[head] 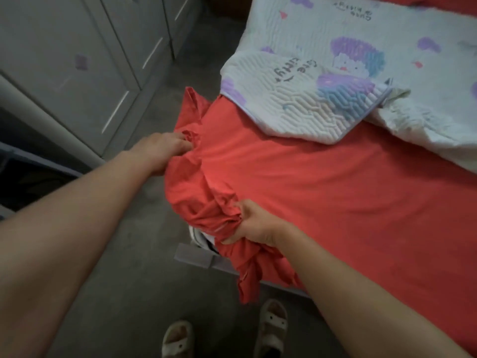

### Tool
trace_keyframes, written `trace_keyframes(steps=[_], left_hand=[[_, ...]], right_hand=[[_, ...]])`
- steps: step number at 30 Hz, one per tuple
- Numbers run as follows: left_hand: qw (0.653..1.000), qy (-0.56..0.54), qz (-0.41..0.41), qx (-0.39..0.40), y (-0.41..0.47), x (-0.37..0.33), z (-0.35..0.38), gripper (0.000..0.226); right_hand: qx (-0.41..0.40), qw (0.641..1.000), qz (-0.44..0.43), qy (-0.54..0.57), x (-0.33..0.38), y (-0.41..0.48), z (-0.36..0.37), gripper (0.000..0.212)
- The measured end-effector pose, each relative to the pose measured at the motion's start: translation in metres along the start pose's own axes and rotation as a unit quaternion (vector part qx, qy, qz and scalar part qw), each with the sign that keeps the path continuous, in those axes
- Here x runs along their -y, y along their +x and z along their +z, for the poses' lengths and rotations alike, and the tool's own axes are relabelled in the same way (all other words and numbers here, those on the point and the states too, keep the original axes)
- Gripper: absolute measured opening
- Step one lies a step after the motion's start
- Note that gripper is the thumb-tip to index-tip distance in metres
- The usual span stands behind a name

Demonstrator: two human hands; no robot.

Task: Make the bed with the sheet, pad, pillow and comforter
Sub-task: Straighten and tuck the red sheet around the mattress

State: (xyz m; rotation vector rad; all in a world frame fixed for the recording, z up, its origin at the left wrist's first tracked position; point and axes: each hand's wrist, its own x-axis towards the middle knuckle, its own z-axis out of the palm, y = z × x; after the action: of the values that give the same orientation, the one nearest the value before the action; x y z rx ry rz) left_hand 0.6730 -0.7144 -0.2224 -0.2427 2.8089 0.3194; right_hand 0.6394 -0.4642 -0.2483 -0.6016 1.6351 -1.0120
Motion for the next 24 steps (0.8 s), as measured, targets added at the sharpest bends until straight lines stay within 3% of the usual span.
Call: trace_keyframes(steps=[3,7,10,16,18,21,24], left_hand=[[0.995,0.093,-0.013,0.014,-0.011,0.017,0.024,0.034],[0.974,0.166,-0.121,0.092,-0.035,0.057,0.067,0.035],[0.973,0.095,-0.173,0.120,-0.050,0.068,0.088,0.037],[0.983,0.001,-0.161,0.084,-0.050,0.049,0.100,0.029],[0.984,-0.040,-0.158,0.068,-0.048,0.043,0.101,0.027],[0.980,-0.132,-0.140,0.059,-0.046,0.032,0.106,0.024],[0.967,-0.215,-0.121,0.061,-0.047,0.017,0.115,0.029]], right_hand=[[-0.045,0.998,0.026,-0.035,-0.019,0.010,0.021,0.031],[-0.036,0.992,0.041,-0.113,-0.037,0.015,0.047,0.020],[-0.043,0.994,0.054,-0.085,-0.043,0.011,0.056,0.023],[-0.019,0.992,0.127,0.005,-0.034,0.002,0.051,0.017],[-0.078,0.990,0.111,-0.029,-0.034,0.001,0.044,0.011],[-0.190,0.972,0.108,-0.081,-0.046,-0.002,0.033,0.020],[-0.253,0.955,0.120,-0.102,-0.062,-0.014,0.028,0.024]])
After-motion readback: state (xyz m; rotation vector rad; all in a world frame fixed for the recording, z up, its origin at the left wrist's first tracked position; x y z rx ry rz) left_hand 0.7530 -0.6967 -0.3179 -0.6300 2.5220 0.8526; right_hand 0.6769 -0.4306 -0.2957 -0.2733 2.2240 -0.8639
